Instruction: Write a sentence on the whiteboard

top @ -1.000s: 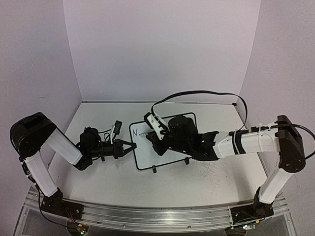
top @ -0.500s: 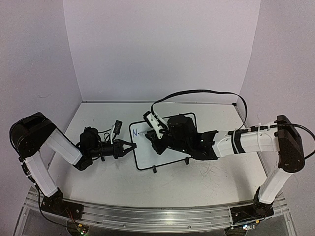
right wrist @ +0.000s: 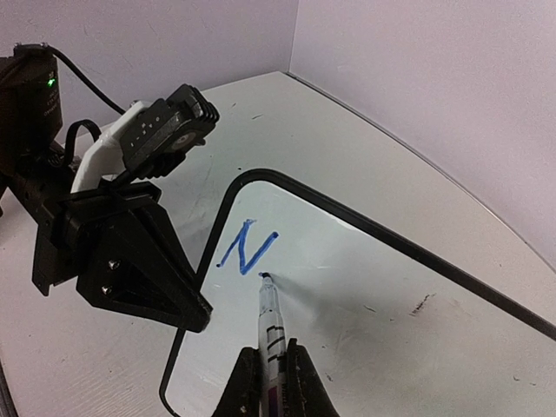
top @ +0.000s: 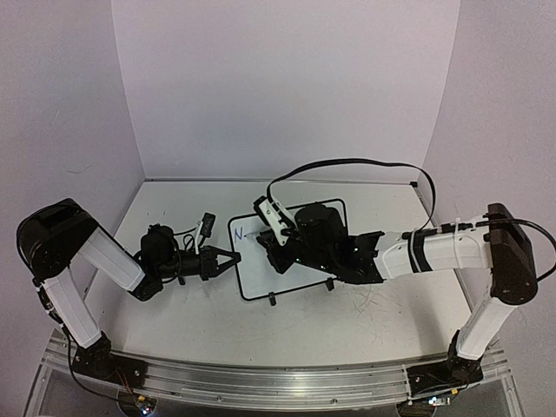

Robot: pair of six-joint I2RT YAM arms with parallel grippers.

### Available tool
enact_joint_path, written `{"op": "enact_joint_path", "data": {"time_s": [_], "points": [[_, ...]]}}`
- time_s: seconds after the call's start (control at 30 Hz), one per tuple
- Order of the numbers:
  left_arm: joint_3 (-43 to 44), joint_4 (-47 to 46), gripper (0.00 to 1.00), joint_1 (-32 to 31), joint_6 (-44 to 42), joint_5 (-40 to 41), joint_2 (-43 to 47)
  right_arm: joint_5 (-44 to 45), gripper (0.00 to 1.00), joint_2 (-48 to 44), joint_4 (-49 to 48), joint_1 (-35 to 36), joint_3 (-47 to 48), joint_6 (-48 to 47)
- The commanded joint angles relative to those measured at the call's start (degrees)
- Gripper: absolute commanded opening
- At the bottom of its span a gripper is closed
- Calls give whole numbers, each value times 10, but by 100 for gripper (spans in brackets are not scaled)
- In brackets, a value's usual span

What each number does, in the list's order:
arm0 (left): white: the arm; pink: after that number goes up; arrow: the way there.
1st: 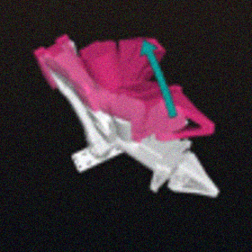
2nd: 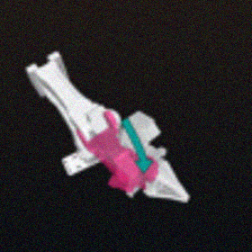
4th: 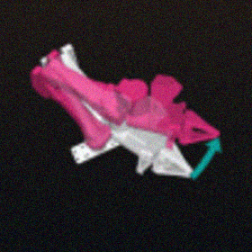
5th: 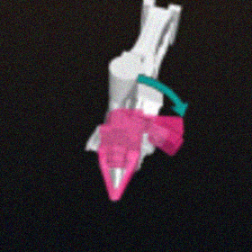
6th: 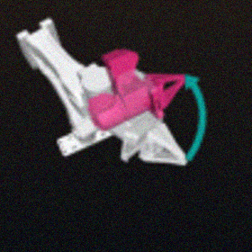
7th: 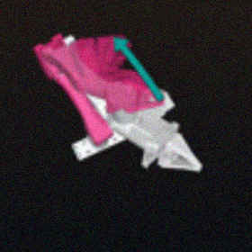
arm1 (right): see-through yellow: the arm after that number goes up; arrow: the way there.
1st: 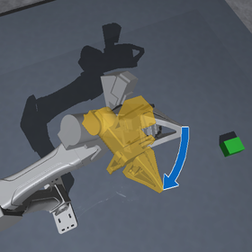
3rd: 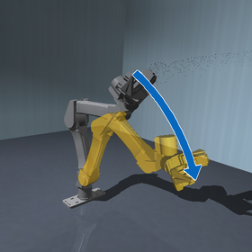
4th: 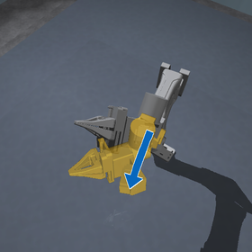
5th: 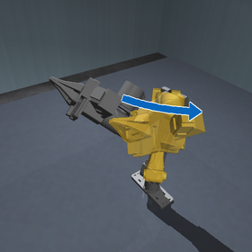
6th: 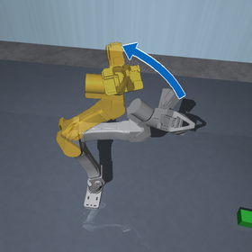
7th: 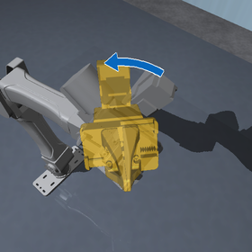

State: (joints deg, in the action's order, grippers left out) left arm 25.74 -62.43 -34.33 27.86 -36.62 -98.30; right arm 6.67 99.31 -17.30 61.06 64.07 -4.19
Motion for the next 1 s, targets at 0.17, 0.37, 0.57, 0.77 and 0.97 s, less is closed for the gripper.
{"op": "enact_joint_path", "data": {"time_s": [0.17, 0.37, 0.57, 0.77, 0.97], "points": [[-5, 30, 0, 0, 3, 10, 15, 35, 0, -18, -16, -10, -7, 13], [-5, 32, 0, 0, 3, 10, 16, 44, 0, -25, -16, -15, -15, 17], [-2, 33, 0, 0, 2, 9, 15, 47, 0, -30, -16, -19, -15, 18], [-2, 35, 0, 0, 2, 9, 16, 36, 0, -23, -21, -21, -6, 14], [-3, 36, 0, 0, 1, 10, 18, 19, 0, -12, -22, -20, 4, 13]]}}
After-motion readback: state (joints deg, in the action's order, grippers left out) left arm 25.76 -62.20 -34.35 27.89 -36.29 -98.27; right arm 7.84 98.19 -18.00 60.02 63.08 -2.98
